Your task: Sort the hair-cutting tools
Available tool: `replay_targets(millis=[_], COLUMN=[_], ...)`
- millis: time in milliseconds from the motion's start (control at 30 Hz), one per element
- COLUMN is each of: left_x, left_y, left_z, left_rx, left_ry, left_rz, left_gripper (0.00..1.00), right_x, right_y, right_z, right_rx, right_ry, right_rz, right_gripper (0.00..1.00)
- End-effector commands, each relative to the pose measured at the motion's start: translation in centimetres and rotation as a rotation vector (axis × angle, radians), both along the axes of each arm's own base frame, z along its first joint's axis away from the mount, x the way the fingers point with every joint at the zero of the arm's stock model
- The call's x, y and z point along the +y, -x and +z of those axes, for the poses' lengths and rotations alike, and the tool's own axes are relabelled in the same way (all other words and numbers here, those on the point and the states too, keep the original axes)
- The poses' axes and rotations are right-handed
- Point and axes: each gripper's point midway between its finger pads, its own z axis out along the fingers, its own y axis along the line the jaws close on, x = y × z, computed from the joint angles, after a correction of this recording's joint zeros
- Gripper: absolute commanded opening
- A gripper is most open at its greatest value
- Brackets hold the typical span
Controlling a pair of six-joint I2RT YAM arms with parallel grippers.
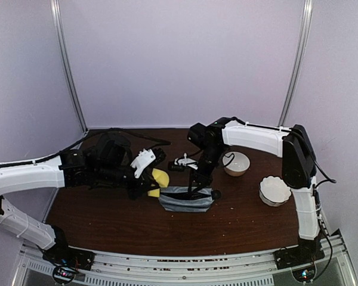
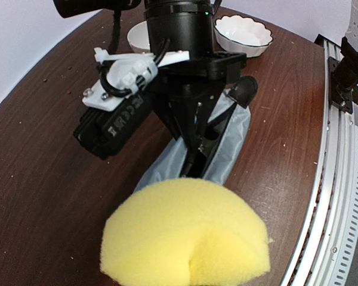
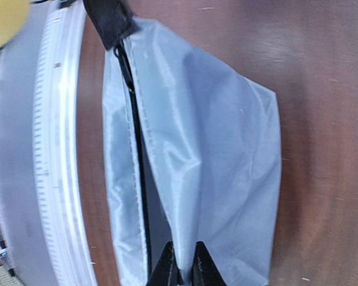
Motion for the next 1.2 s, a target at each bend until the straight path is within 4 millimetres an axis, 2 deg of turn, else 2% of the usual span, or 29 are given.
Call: replay_targets(millis=[0,100,167,400,600,667,767,833,967,1067,1133,1167], left_x=[-1.5,-2.3,-2.8,-5.8,-8.2,-8.8,-9.1,-9.1,-9.1,-9.1,-9.1,-9.0], left_y=[1.2,2.3,2.8,4.4,5.5,5.9,6.5,6.5,6.4,6.2,6.0,6.0], left_z=[0.9,1.5,1.5,0.6,-1.4,-1.6,-1.5,-1.5,-1.7,-2.3,-2.7,-2.9], left_rx=[-0.036,-0.060,-0.070,-0.065,-0.031,-0.032,-0.046,-0.052,-0.062,-0.072,-0.075,-0.074], left_ry=[0.042,0.058,0.055,0.061,0.058,0.048,0.035,0.030,0.023,-0.001,-0.012,-0.016], left_rz=[-0.087,-0.147,-0.180,-0.289,-0.356,-0.371,-0.380,-0.379,-0.374,-0.365,-0.361,-0.358], left_gripper=[0.00,0.00,0.00,0.00,0.00,0.00,0.00,0.00,0.00,0.00,0.00,0.00], right_x=[0.3,0.3,0.5,1.5,1.7,1.4,0.8,0.5,0.5,0.4,0.4,0.5], right_y=[6.3,7.7,7.8,6.8,6.1,6.4,6.8,6.9,6.9,6.9,6.8,6.8], right_z=[3.9,4.7,4.3,3.2,2.2,2.3,2.6,2.6,1.9,0.8,0.1,-0.1], right_rx=[0.178,0.246,0.266,0.290,0.271,0.281,0.266,0.242,0.229,0.228,0.220,0.221], right_ry=[-0.097,-0.110,-0.100,-0.092,-0.064,-0.060,-0.060,-0.062,-0.046,-0.013,0.007,0.011], right_rz=[0.134,0.162,0.148,0.082,0.052,0.060,0.067,0.067,0.067,0.068,0.062,0.061], right_gripper=[0.08,0.08,0.08,0.08,0.08,0.14,0.34,0.42,0.46,0.54,0.53,0.50])
